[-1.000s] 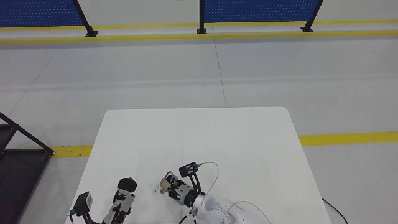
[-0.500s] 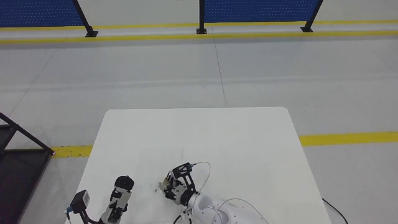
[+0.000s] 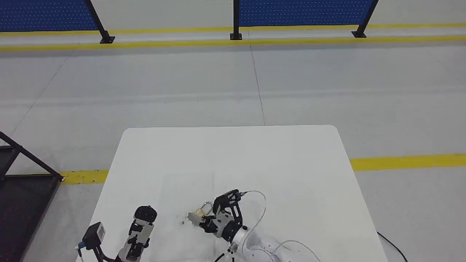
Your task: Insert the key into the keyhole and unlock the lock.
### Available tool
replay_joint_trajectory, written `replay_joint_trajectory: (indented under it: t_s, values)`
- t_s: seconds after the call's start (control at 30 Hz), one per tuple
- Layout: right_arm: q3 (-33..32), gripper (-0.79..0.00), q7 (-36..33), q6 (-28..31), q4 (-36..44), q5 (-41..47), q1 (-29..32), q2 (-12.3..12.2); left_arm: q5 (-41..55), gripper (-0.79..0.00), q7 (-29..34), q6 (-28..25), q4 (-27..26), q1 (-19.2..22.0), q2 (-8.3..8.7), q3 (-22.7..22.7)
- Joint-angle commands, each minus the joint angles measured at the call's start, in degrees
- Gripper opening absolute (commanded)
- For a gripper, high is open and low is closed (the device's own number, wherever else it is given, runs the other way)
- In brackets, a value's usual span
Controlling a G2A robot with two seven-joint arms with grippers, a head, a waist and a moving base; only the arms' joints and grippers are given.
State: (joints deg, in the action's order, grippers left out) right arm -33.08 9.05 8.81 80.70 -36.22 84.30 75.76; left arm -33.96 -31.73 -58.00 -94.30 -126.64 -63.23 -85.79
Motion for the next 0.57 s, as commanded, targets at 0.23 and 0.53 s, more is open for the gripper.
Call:
replay_joint_trajectory:
  t_s: [0.23,0.53]
  values:
    - [-6.6,0.0,4.7,11.3,6.0,-1.4,6.2,-3.3,0.0,0.0,0.0,0.0,0.0,0.0,0.0,0.0]
    - [-6.6,0.0,4.3,10.1,5.9,-1.5,6.1,-3.2,-0.1,0.0,0.1,0.2,0.0,0.1,-0.01,0.0]
